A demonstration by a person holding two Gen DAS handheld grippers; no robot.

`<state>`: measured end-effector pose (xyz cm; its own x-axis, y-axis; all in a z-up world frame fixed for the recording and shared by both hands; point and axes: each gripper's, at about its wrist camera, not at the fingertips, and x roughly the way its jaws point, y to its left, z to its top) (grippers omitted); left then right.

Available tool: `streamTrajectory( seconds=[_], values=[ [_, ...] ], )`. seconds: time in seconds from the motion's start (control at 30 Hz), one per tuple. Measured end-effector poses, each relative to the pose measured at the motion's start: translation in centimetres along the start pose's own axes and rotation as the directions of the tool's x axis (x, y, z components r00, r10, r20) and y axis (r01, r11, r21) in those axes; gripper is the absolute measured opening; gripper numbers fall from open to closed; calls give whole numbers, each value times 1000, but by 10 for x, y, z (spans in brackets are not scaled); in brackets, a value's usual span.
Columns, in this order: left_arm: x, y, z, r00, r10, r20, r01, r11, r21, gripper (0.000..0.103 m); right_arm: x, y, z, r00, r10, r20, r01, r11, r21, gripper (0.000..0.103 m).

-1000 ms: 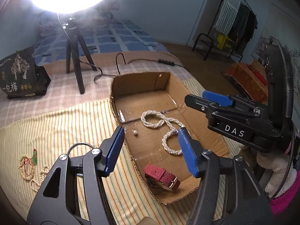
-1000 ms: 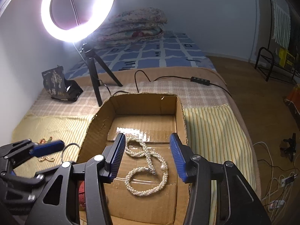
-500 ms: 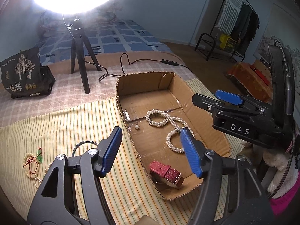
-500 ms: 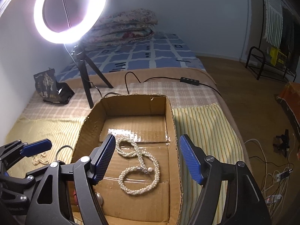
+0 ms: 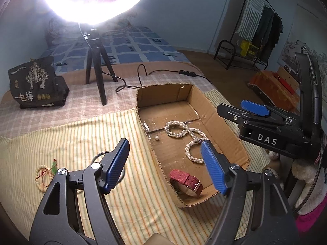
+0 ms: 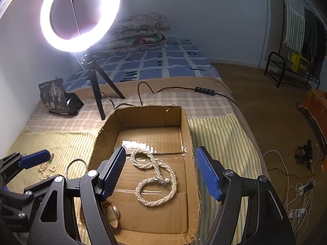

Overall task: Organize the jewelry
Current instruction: 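Move both tools back over the bead bracelet and black bangle on the sheet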

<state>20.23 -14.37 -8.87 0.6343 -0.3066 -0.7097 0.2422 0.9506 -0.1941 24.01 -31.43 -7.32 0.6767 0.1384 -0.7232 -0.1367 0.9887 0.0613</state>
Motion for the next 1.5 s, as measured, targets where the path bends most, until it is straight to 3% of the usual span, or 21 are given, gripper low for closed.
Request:
streamTrajectory(
  seconds=[0.17, 0.57, 1.0, 1.27, 1.5],
  values=[
    [-12, 8, -3, 1000, 24, 8, -24, 1000, -6, 80, -8, 8, -1, 1000, -8, 1, 8, 1000, -4, 77],
    [-41, 55, -11, 996, 92, 14, -91, 995, -41, 80, -27, 40, -1, 1000, 25, 16, -25, 1000, -13, 78],
    [-77, 139, -19, 981, 191, 40, -186, 977, -108, 80, -25, 96, -7, 994, 113, -7, -113, 991, -73, 78],
    [-86, 193, -31, 970, 243, 9, -238, 956, -173, 80, -10, 127, -12, 982, 180, -60, -186, 975, -119, 79],
    [-77, 216, -42, 965, 258, -37, -260, 948, -184, 80, 2, 148, -19, 975, 196, -101, -210, 966, -148, 79]
  ],
)
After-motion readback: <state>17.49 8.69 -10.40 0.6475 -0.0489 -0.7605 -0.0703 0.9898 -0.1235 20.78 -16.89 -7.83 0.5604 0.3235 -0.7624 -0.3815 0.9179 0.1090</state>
